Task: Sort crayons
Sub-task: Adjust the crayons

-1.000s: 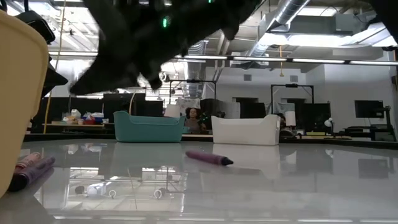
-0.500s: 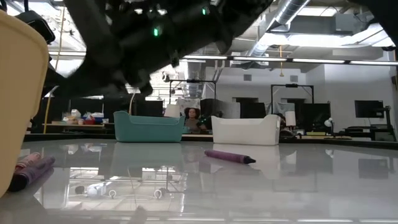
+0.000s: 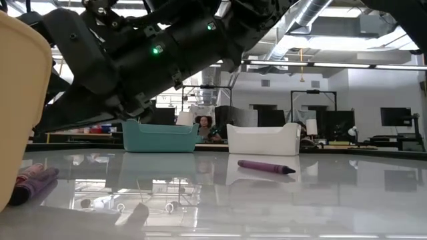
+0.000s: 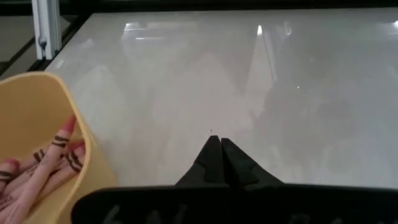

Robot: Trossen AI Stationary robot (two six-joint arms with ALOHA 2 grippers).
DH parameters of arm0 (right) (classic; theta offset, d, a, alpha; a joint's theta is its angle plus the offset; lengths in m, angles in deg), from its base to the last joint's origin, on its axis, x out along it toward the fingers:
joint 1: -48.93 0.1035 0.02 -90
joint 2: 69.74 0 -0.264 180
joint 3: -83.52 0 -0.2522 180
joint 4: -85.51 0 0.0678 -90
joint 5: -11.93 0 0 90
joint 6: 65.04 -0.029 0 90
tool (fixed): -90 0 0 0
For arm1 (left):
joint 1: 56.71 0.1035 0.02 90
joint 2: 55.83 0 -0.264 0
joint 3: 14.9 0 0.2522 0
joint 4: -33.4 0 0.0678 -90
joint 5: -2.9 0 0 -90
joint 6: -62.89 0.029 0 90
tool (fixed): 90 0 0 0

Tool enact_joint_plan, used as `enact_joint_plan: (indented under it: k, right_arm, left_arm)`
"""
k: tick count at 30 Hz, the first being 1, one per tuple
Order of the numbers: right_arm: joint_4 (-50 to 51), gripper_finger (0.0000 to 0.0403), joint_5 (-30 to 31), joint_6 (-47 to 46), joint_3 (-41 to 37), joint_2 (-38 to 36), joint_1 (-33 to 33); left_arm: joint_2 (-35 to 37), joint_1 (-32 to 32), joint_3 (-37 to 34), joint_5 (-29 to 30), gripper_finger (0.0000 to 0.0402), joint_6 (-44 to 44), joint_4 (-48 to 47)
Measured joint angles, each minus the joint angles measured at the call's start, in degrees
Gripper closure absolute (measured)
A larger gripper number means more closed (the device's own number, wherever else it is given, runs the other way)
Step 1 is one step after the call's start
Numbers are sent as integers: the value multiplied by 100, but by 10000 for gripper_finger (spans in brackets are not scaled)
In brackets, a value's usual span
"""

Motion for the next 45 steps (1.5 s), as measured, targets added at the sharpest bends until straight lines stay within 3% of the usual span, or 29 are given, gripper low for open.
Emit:
enact_joint_plan:
  k: [6,45]
  right_arm:
    - [79,403,-280,-1,35,-4,7]
    - [553,403,-284,12,31,-4,74]
  left_arm:
    - [1,0,0,-1,174,0,2]
    - [-1,0,-1,-8,174,0,2]
